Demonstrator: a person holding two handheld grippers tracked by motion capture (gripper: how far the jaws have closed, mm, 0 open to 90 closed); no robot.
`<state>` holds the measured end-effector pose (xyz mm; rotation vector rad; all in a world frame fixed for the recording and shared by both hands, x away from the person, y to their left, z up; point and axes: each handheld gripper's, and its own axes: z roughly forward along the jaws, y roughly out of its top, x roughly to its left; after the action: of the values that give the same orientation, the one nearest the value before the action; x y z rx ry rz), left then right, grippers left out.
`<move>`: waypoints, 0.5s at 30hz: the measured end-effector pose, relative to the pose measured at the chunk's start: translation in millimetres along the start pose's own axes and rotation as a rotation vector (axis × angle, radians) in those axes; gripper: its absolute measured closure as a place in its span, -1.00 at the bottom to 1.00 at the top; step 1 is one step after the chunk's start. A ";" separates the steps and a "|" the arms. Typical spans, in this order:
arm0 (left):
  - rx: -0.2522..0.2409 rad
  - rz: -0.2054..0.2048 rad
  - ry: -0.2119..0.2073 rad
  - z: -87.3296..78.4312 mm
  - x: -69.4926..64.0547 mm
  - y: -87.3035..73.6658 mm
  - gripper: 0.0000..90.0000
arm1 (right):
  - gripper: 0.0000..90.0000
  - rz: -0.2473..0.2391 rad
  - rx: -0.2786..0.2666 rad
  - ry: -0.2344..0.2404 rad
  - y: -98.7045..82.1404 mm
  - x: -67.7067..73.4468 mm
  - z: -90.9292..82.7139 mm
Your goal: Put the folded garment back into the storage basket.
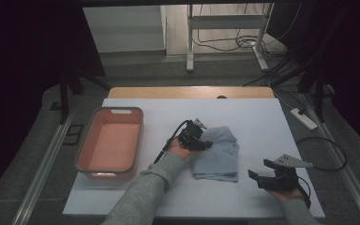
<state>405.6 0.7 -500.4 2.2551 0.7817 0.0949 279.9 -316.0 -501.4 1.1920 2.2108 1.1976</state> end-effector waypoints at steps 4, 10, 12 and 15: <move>-0.017 -0.026 -0.024 -3.2 1.1 -2.8 0.31 | -0.57 0.000 0.000 -0.002 0.0 0.2 -0.1; -0.055 -0.055 -0.063 -9.6 2.1 -6.1 0.33 | -0.57 0.003 -0.001 -0.005 -0.2 -0.4 -0.3; -0.081 -0.076 -0.089 -12.5 3.1 -6.3 0.33 | -0.57 0.004 -0.001 -0.005 -0.3 -0.6 -0.5; -0.099 -0.076 -0.097 -16.5 1.5 -5.5 0.33 | -0.57 0.003 -0.002 -0.006 -0.1 -0.5 -0.7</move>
<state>399.3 14.8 -492.3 2.1182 0.7919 -0.0117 279.7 -316.8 -501.1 1.1973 2.2038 1.1961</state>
